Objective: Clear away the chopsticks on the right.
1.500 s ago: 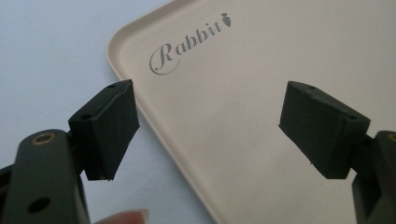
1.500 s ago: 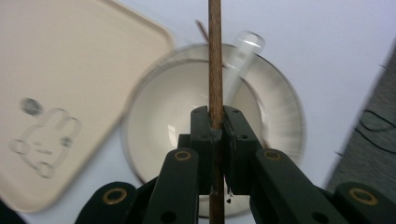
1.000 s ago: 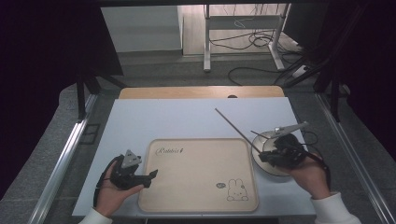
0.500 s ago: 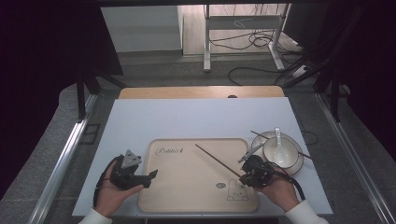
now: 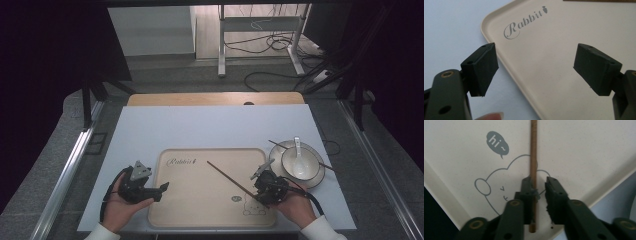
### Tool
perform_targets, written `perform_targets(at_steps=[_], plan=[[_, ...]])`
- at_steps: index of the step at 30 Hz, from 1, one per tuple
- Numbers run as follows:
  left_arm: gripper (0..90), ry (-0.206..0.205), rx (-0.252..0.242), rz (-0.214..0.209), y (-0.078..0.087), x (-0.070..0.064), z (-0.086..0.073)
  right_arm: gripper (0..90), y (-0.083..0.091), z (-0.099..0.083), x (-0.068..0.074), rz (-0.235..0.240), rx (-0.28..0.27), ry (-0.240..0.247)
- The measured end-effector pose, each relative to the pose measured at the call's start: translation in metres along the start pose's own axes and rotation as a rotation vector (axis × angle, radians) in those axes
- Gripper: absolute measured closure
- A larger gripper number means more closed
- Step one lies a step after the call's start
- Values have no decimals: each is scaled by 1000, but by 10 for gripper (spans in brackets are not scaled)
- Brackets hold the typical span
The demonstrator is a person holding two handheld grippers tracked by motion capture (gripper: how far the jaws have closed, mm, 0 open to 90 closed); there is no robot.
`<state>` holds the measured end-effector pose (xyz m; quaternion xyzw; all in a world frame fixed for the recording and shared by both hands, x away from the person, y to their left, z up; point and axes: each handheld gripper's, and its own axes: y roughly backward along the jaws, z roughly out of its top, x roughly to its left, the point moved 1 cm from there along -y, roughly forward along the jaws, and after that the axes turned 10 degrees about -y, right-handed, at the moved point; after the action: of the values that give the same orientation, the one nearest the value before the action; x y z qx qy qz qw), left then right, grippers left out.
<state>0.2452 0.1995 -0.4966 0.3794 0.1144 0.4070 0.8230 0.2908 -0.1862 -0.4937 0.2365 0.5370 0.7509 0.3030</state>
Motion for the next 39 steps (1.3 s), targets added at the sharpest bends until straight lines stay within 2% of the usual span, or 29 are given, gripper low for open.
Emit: perform_targets(at_steps=[2, 3, 4, 5, 6, 7, 8, 9, 10, 11, 12, 13, 14, 17, 18, 19, 20, 21, 22, 24, 29, 30, 31, 32, 34, 35, 36, 39], plan=[[198, 5, -3, 0, 0, 0, 0, 578, 8, 2, 1, -5, -43, 13], [197, 2, 1, 1, 0, 1, 0, 523, 23, 4, -1, -1, -110, 18], [197, 2, 1, 1, 0, 1, 0, 523, 23, 4, -1, -1, -110, 18], [197, 3, 1, 0, 0, 1, -1, 482, 38, 5, -6, -4, -180, 9], [197, 3, 1, 0, 0, 1, -1, 482, 38, 5, -6, -4, -180, 9], [198, 3, 1, -1, 0, 1, -1, 452, 54, 4, -14, -3, -231, -1], [197, 3, 1, -1, 0, 1, -1, 452, 54, 4, -14, -3, -231, -1], [198, 5, -3, 1, 0, 1, -1, 434, 69, 1, -23, -3, -276, -13], [197, 5, -3, 1, 0, 1, -1, 434, 69, 1, -23, -3, -276, -13], [198, 4, -3, 1, 0, 1, -1, 418, 84, -4, -35, -10, -319, -30], [198, 4, -3, 1, 0, 1, -1, 407, 92, -7, -42, -18, -337, -40], [198, 3, -3, 1, 0, 1, -1, 407, 92, -7, -42, -18, -337, -40], [198, 2, -2, 1, 0, 1, 0, 396, 106, -14, -56, -30, -374, -73], [198, 5, -3, 1, -1, 0, 0, 394, 125, -27, -79, -49, -426, -120], [197, 5, -3, 1, -1, 0, 0, 394, 125, -27, -79, -49, -426, -120], [197, 5, -3, 1, -1, 0, 0, 394, 129, -31, -87, -53, -432, -130], [198, 3, -2, 1, -1, 0, 0, 392, 136, -41, -101, -58, -437, -157], [198, 2, -1, 0, 0, 0, 0, 392, 136, -41, -101, -58, -437, -157], [198, 5, -4, 2, -1, 0, 1, 392, 138, -50, -116, -66, -444, -194], [197, -1, 1, 1, 0, 0, 1, 392, 139, -59, -129, -85, -442, -220], [197, -3, 5, 0, -1, 0, 1, 401, 137, -77, -158, -139, -419, -262], [197, -3, 5, 0, -1, 0, 1, 401, 137, -77, -158, -139, -419, -262], [197, -2, 4, 1, -1, 0, 1, 412, 134, -83, -170, -144, -400, -279], [198, -2, 4, 1, -1, 0, 1, 418, 132, -85, -175, -142, -386, -290], [197, -2, 5, 0, -1, 0, 1, 426, 129, -88, -180, -142, -372, -294], [197, -4, 6, 0, -1, -1, 1, 444, 121, -92, -189, -153, -325, -290], [197, -4, 6, 0, -1, -1, 1, 444, 121, -92, -189, -153, -325, -290], [198, -4, 9, -1, -2, -1, 1, 480, 106, -94, -199, -158, -240, -272]])
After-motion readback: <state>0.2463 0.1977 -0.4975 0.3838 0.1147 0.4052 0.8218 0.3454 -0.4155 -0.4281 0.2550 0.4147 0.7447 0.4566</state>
